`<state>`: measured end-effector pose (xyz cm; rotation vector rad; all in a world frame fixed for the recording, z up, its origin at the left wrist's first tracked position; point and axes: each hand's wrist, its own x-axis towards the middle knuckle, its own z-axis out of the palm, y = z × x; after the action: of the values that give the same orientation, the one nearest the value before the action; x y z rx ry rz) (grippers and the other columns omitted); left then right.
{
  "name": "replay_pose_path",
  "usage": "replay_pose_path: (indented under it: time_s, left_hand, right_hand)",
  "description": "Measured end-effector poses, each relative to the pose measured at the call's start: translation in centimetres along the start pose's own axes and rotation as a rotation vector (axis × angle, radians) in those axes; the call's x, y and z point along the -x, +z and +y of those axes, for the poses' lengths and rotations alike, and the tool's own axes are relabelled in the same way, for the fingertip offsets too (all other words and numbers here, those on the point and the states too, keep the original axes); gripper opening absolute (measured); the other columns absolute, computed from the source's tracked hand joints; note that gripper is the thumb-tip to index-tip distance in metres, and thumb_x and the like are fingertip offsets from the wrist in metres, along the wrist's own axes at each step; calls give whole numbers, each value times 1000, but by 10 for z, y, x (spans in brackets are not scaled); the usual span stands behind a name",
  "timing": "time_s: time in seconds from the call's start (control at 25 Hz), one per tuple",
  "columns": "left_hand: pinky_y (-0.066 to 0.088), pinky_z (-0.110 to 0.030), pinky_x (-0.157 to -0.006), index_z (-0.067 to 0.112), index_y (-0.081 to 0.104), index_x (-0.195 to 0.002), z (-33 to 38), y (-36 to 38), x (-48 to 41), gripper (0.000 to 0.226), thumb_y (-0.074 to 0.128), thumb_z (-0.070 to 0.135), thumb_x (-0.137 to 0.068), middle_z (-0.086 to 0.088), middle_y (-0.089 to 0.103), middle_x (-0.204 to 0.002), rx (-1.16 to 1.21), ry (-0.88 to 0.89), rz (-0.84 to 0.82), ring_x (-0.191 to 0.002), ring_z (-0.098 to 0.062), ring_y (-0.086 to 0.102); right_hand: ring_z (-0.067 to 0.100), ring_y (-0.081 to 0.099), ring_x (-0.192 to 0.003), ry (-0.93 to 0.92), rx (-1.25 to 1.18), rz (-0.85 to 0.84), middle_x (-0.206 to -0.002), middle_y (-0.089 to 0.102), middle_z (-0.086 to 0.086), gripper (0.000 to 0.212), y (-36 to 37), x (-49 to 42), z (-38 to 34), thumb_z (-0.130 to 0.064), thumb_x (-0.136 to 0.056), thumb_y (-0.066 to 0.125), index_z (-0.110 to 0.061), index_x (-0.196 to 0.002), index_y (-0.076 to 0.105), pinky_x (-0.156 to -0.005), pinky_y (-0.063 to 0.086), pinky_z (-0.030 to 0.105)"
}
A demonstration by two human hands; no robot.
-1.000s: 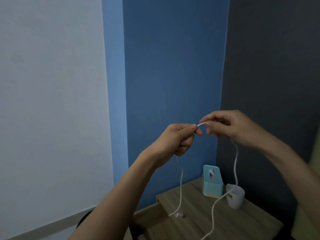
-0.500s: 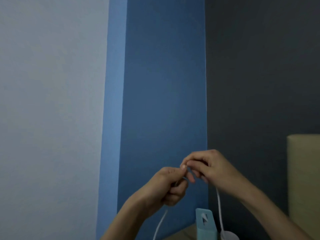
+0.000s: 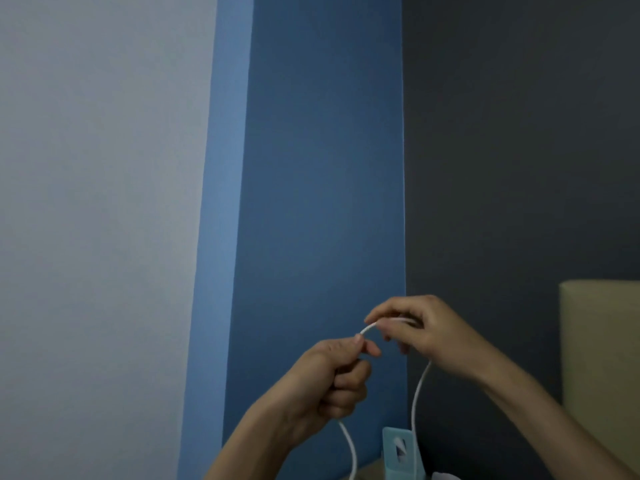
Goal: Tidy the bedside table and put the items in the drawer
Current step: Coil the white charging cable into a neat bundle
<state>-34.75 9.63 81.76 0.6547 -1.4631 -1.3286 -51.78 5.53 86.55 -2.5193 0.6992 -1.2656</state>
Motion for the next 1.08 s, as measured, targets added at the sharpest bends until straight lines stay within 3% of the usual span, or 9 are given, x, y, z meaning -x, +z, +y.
replay_pose_path:
  time_s: [0.08, 0.32, 0.44, 0.48, 0.56, 0.64, 0.84, 0.92, 1.08]
  left_hand:
    - [11, -10, -31, 17, 55, -82, 1, 1, -3, 25, 39, 32, -94, 9, 26, -41, 12, -2, -51, -32, -1, 17]
    - [37, -10, -38, 11, 60, -107, 1, 15, 7, 20, 51, 16, -90, 8, 52, -53, 206, 35, -584, -39, -2, 38]
    - [34, -7, -37, 11, 61, -104, 1, 23, 12, 19, 50, 15, -89, 10, 51, -54, 159, 52, -596, -38, 1, 35]
    - [28, -7, -35, 14, 63, -100, 2, 24, 12, 17, 50, 16, -89, 11, 49, -54, 139, 60, -560, -37, 1, 27]
    - [19, -9, -33, 19, 66, -91, 9, 25, 9, 21, 45, 18, -92, 13, 43, -51, 71, 59, -454, -36, 1, 21]
    - [15, -10, -32, 21, 64, -85, 17, 25, 4, 32, 34, 21, -97, 13, 38, -48, -32, 35, -338, -35, 4, 24]
    - [15, -11, -34, 17, 57, -95, 23, 22, 7, 31, 27, 24, -99, 14, 37, -47, -76, 14, -319, -34, 4, 26]
    - [16, -11, -34, 17, 57, -101, 25, 20, 13, 32, 25, 21, -100, 14, 38, -47, -136, 7, -328, -34, 4, 26]
    - [26, -10, -32, 8, 48, -120, 31, 26, 27, 40, 24, -6, -91, 0, 64, -72, -133, 8, -536, -39, -3, 51]
  right_hand:
    - [2, 46, -44, -35, -7, -33, -52, 56, -1, 17, 4, 0, -2, -13, -87, 58, -18, -79, 73, -47, 37, 16]
    - [6, 41, -45, -44, -179, 287, -46, 57, -4, 19, -9, 1, -5, -9, -83, 62, -22, -72, 71, -45, 32, 15]
    - [10, 42, -47, -69, -132, 468, -49, 60, -10, 17, -21, -5, -3, -19, -84, 62, -29, -72, 69, -46, 32, 19]
    - [6, 42, -45, -50, -162, 396, -50, 60, -11, 10, -25, -4, -3, -30, -81, 63, -28, -74, 69, -44, 31, 18]
    - [1, 44, -42, 7, -271, 33, -53, 62, -7, 39, -30, 0, -6, -56, -68, 64, -21, -84, 71, -41, 33, 15]
    - [1, 45, -39, 10, -283, -246, -48, 58, -4, 51, -28, 2, -12, -61, -62, 65, -18, -89, 72, -38, 35, 12]
    - [1, 37, -36, -98, -233, -47, -41, 48, -4, 53, -30, -4, -17, -75, -48, 66, -28, -72, 75, -37, 30, 9]
    - [2, 36, -40, -122, -225, -81, -45, 45, 1, 52, -33, -5, -21, -73, -47, 69, -26, -69, 76, -39, 29, 10]
    - [2, 35, -40, -121, -263, -102, -57, 42, 21, 50, -31, -4, -25, -68, -40, 76, -21, -56, 74, -38, 29, 11]
